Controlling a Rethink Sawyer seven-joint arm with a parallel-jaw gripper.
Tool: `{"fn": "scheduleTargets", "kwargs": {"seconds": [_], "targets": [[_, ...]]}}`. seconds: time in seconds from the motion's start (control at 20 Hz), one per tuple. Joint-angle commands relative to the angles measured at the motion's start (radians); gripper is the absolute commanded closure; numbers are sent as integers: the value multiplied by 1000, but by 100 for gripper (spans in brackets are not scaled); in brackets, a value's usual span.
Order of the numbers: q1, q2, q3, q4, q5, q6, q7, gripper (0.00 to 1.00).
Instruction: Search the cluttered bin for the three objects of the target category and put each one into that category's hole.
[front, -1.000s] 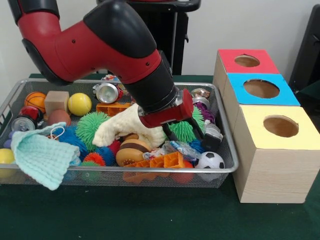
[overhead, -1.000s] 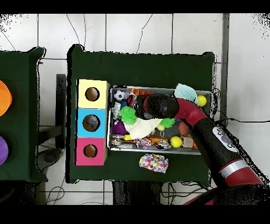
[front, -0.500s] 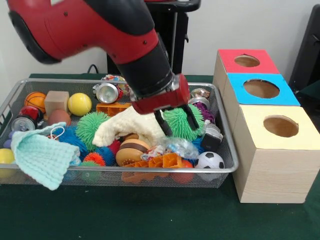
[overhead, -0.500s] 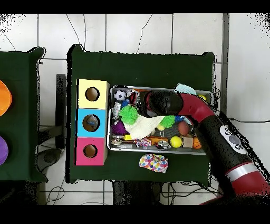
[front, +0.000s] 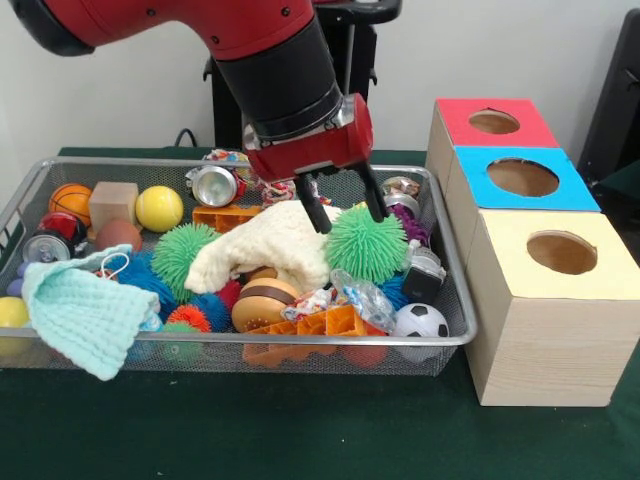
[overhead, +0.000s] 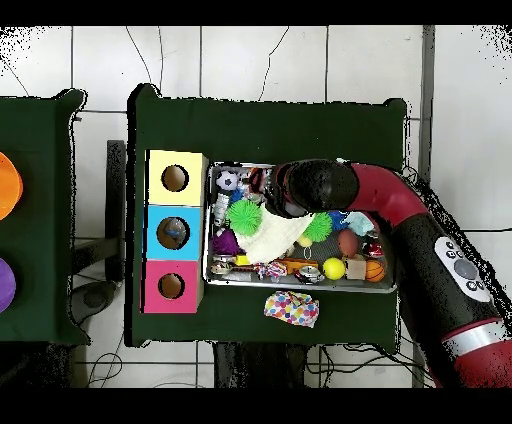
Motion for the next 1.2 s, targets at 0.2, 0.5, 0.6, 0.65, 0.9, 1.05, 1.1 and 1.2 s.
{"fn": "scheduleTargets", "kwargs": {"seconds": [0.2,0.5,0.6,0.65,0.9,1.05,1.1,1.2], "targets": [[20,30,-61,-9,-19,-9,-16,0],[24,61,-69,-36,-64,-47,-53,0],[30,77,-68,-74,-88,-44,-91,0],[32,80,-66,-90,-96,-37,-107,0],[30,99,-49,-171,-110,43,-176,0],[19,98,-40,-174,-111,53,-183,0],[14,98,-37,-173,-113,53,-190,0],[10,97,-34,-173,-117,52,-197,0]]}}
